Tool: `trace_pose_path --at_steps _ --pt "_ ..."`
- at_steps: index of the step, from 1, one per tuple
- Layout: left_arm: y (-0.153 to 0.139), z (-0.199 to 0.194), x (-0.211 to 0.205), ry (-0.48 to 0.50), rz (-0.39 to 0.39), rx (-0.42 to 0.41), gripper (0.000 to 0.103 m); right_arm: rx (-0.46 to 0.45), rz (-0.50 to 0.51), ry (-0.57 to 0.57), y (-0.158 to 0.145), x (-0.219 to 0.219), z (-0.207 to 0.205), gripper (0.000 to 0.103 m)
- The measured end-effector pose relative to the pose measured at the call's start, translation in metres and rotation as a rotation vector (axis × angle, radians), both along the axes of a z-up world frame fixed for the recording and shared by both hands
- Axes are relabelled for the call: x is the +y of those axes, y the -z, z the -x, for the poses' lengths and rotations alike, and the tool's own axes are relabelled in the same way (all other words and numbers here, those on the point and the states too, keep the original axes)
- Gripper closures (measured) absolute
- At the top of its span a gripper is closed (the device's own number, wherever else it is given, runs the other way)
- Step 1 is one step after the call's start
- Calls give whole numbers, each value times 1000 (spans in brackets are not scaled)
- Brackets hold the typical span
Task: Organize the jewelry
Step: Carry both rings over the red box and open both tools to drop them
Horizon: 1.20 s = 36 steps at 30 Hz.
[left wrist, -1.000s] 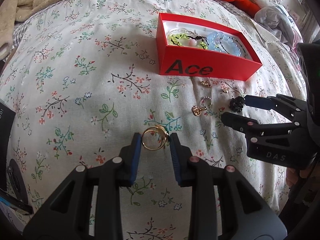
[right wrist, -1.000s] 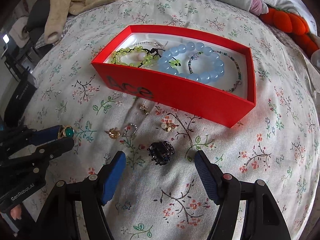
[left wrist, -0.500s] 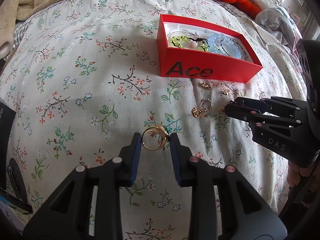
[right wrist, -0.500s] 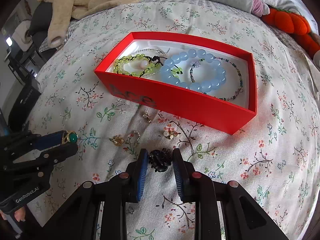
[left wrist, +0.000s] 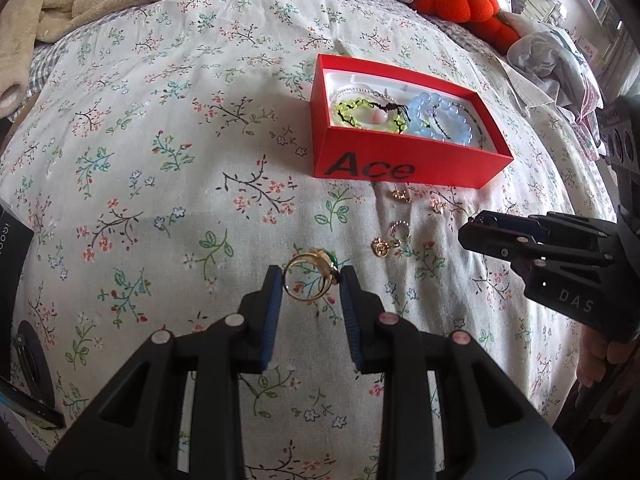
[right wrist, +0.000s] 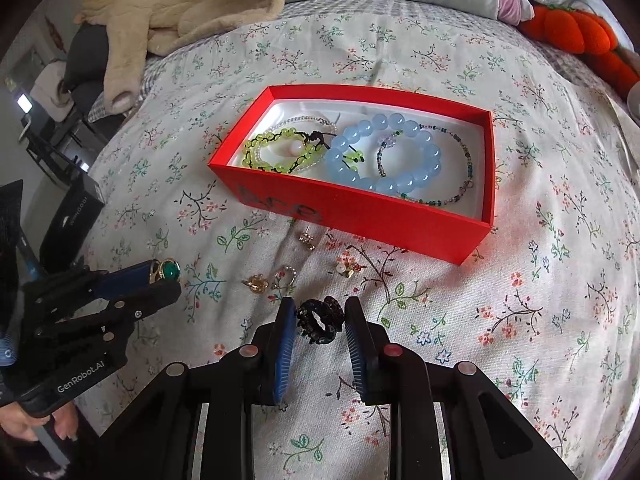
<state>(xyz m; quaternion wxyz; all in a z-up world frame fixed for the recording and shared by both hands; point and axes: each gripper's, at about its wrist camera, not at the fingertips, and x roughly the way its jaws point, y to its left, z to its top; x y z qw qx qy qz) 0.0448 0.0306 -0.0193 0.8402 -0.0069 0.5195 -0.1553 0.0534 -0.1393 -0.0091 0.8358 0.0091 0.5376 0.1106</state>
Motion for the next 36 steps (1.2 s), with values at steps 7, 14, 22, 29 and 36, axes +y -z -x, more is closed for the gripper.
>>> trace_pose_path --at_steps 7,14,22,29,36 --pt "-19 -13 -2 -17 63 -63 72 -65 -44 33 -25 -14 -2 78" --pt "-32 -36 -13 -26 154 -138 72 -136 -68 84 -43 -32 -17 78" --pt "-29 -59 -32 -28 212 -164 72 -180 -104 138 -46 -60 -32 78" --pt "-17 -71 -43 -23 200 -162 72 -181 -120 135 -41 -71 -39 78" --pt "-10 -77 -50 -14 183 -164 72 -168 -120 129 -35 -73 -42 78"
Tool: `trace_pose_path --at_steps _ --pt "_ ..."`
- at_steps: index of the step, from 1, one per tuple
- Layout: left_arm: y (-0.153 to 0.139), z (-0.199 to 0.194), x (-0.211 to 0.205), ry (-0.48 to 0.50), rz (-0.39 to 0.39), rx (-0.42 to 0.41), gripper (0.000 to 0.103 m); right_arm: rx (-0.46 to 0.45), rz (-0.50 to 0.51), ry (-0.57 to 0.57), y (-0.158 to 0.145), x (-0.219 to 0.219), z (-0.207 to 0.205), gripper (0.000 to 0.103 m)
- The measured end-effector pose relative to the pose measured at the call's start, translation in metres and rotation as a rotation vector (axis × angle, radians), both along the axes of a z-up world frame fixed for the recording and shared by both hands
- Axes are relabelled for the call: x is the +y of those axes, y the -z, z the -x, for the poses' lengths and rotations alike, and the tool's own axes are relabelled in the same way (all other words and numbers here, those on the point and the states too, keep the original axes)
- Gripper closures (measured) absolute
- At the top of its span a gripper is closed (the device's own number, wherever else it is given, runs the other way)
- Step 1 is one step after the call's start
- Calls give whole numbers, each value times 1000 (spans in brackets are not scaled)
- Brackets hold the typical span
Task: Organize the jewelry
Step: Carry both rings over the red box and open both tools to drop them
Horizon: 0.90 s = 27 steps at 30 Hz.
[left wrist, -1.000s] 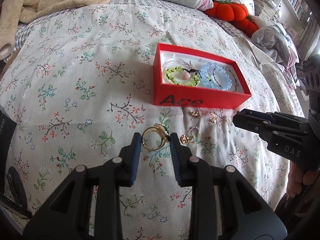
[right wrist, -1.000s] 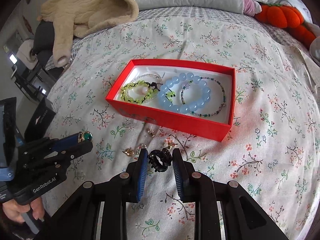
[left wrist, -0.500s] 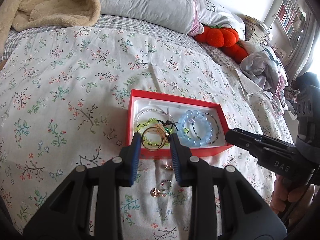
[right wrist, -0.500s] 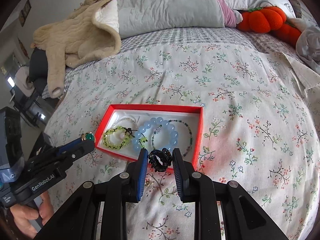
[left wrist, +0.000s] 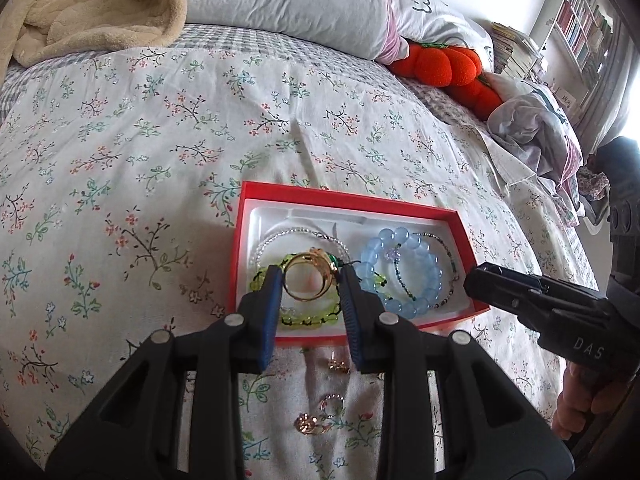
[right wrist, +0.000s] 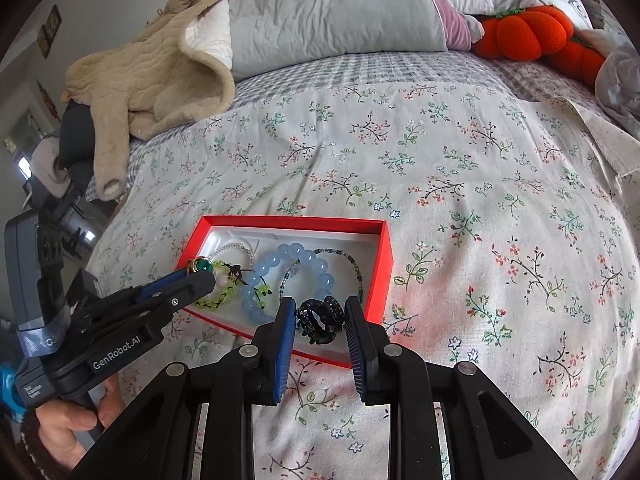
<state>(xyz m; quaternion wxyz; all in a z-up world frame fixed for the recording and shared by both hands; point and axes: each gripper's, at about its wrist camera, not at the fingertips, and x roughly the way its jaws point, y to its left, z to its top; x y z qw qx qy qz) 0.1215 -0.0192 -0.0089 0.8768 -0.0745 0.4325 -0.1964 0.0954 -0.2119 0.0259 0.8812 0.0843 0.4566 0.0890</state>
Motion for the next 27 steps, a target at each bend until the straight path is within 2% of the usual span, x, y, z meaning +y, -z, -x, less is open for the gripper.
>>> trace_pose_path --at_steps 8,12,16,20,25,27 --pt "-11 7 2 -9 -13 -21 66 -2 -4 7 0 -2 -1 78" --pt "-17 16 8 -17 -43 -27 54 -6 1 12 0 -1 -3 78" --pt "-15 21 16 -32 -64 12 53 -6 -3 16 0 1 -6 78" --pt "-12 25 22 -46 -83 40 44 2 3 17 4 5 -9 78" --pt "-8 28 27 -53 -106 76 42 10 10 28 6 6 -9 77" --pt "-6 29 29 -56 -112 94 38 11 -6 40 5 4 -8 75"
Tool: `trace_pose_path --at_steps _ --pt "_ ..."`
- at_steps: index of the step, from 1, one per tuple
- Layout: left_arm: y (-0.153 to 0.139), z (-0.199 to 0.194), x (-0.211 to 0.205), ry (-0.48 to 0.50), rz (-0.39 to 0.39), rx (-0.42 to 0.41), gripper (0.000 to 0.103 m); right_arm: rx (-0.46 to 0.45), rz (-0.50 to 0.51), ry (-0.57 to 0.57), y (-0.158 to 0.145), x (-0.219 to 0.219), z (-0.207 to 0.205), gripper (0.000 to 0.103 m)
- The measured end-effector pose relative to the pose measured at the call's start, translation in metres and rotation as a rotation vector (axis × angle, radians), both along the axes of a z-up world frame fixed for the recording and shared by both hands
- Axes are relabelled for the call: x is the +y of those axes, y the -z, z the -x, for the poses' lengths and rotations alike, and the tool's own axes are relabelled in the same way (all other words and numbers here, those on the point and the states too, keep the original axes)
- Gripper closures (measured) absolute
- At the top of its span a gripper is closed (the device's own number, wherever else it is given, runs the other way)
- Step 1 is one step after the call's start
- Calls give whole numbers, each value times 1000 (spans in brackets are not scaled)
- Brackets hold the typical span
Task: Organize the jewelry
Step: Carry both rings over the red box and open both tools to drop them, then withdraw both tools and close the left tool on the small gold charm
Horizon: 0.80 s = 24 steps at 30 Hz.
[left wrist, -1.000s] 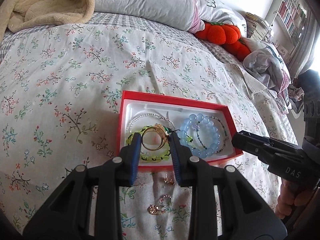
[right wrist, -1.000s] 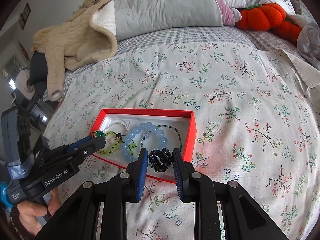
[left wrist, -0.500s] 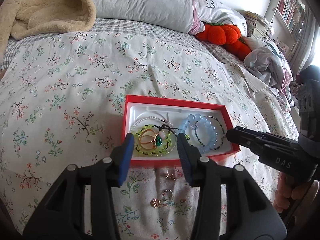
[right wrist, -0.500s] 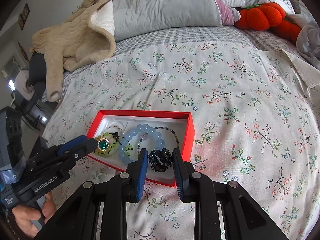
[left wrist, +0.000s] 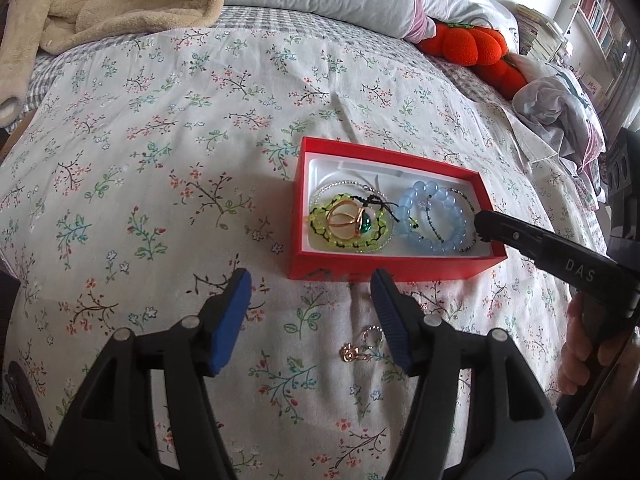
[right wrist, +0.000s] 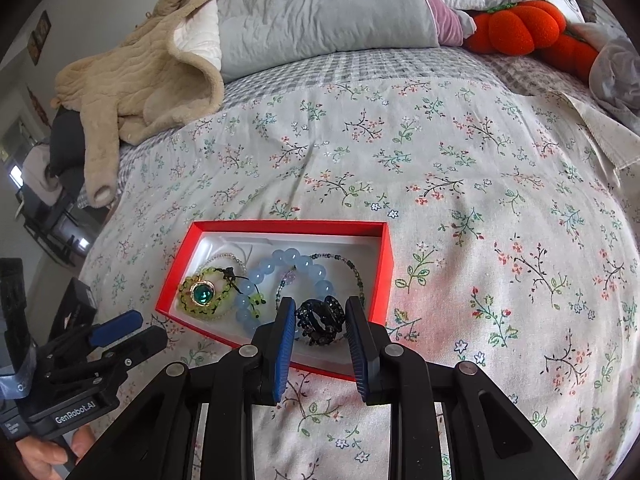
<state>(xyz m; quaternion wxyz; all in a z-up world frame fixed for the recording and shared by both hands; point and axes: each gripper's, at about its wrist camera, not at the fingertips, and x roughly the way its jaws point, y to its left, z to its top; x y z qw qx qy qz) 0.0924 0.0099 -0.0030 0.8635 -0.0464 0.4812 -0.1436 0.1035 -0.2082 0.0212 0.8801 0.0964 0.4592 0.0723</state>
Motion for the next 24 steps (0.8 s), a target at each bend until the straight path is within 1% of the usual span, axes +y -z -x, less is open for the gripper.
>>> trace_pose_path --at_steps 1,2,4,7,12,15,19,22,24 --pt "1 0 1 -3 -3 9 37 3 -11 -7 -1 0 0 70" --pt "3 1 2 -5 -8 23 37 3 -18 -12 -3 0 1 55" --pt "7 1 4 -10 -14 53 37 -15 -33 -25 -8 2 6 39" --pt "12 4 7 -16 -23 84 37 -29 -7 -35 -17 6 13 38" --pt "15 12 9 -22 -45 105 37 -13 -1 -31 -21 6 25 38" --pt "18 17 9 -23 -64 116 33 23 31 -8 -18 4 32 35" --pt "27 27 6 -26 -100 147 32 88 81 20 -8 1 44 35" --pt "32 34 5 -22 -108 165 32 135 84 36 -1 -4 53 35" --pt "34 38 4 -21 -116 170 32 147 80 39 1 -5 57 35"
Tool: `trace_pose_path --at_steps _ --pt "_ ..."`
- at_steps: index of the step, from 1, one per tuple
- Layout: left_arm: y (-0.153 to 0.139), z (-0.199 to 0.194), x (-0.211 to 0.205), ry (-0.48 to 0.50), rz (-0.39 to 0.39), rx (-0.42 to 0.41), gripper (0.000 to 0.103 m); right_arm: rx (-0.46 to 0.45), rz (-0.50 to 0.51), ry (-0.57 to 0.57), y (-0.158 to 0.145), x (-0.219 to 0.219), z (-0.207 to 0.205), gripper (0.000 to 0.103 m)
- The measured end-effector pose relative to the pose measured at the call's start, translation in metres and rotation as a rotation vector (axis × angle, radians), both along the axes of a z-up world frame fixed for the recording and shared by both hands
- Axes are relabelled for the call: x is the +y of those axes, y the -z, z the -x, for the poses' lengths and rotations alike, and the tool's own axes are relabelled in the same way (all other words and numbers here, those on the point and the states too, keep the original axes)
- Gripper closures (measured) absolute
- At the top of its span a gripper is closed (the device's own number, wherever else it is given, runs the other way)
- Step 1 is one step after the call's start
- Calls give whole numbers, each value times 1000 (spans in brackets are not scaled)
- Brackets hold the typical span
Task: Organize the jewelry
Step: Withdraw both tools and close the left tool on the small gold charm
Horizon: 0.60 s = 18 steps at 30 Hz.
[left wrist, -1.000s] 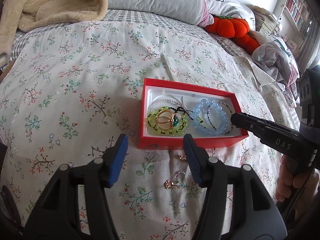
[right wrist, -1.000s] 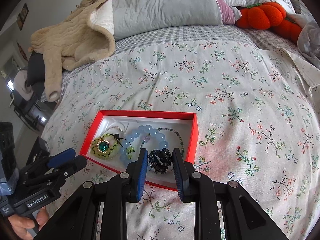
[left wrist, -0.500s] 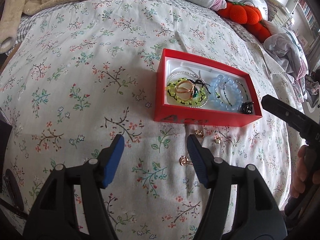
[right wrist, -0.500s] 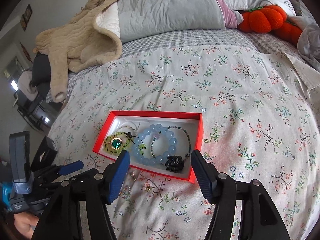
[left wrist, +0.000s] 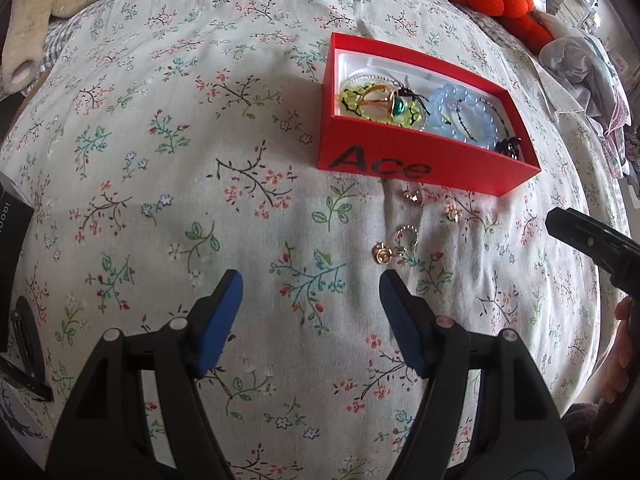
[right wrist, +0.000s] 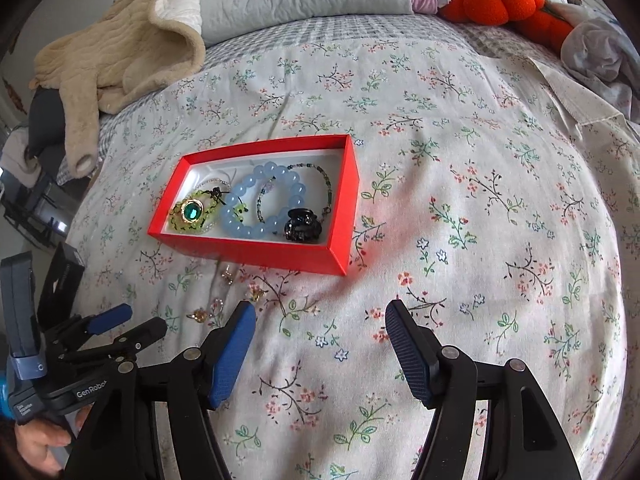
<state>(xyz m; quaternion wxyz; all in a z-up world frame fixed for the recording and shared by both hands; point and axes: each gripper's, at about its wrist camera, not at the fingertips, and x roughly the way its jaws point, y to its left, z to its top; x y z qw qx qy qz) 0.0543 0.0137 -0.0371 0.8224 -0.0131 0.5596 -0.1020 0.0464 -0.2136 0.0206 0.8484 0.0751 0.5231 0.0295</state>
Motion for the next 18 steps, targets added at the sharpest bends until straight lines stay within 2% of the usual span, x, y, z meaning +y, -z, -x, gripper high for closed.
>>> trace_pose_path --at_steps 4,7,10,12,16,18 --pt "2 6 -2 3 -5 -6 32 1 2 9 -2 -2 9 34" --pt "-1 17 -4 22 29 -115 32 8 -9 24 -1 -6 14 32" --pt "7 28 -15 95 -23 -186 32 22 -12 39 4 -11 19 32" --pt "14 32 -20 125 -41 -198 32 24 8 48 6 -13 21 32" --pt "22 33 -23 158 -10 -182 32 19 49 62 9 -22 25 32" --pt "23 34 -24 183 10 -184 41 25 57 68 12 -27 27 32"
